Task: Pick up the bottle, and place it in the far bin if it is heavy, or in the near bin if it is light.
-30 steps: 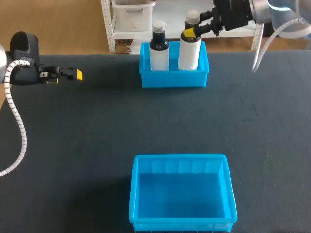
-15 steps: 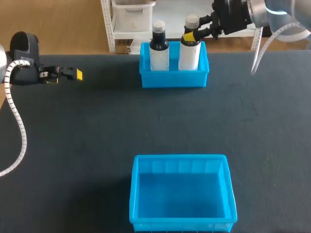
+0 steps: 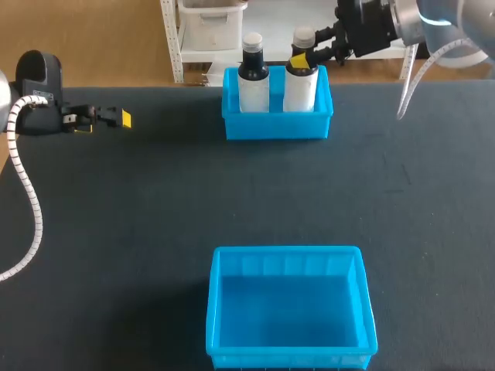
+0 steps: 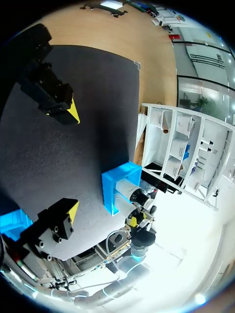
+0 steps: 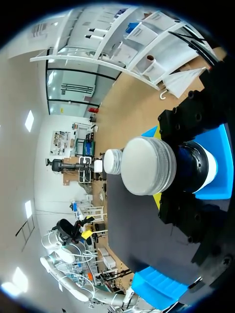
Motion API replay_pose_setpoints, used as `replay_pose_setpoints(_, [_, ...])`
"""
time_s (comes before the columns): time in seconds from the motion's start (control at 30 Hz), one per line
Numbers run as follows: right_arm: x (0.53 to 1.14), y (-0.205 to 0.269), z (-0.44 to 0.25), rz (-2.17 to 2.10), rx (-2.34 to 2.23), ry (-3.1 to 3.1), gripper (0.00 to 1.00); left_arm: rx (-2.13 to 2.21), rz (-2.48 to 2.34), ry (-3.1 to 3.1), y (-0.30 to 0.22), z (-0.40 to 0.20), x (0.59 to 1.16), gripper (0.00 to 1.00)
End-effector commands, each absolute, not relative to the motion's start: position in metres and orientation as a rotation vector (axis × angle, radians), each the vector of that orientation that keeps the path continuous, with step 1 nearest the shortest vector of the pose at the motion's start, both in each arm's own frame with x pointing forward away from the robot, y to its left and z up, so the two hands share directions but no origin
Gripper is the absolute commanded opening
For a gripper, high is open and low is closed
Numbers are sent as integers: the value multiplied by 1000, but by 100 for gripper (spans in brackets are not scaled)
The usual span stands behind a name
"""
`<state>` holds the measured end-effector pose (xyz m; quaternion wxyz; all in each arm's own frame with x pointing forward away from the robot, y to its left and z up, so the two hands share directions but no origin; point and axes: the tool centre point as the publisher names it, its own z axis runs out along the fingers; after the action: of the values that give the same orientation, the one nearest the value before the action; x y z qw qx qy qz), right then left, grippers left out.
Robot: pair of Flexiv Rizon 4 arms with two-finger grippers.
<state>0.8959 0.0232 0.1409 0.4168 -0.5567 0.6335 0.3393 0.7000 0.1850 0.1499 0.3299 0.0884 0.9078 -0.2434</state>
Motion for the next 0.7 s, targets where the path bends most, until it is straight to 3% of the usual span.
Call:
replay_pose_setpoints(0.03, [900,22,141,859,-1398,1589,0,231,-637,2375,185,150,700,100])
replay_pose_setpoints(0.7, [906,22,131,872,-1402,1598,0,231,-637,2375,185,150,700,100])
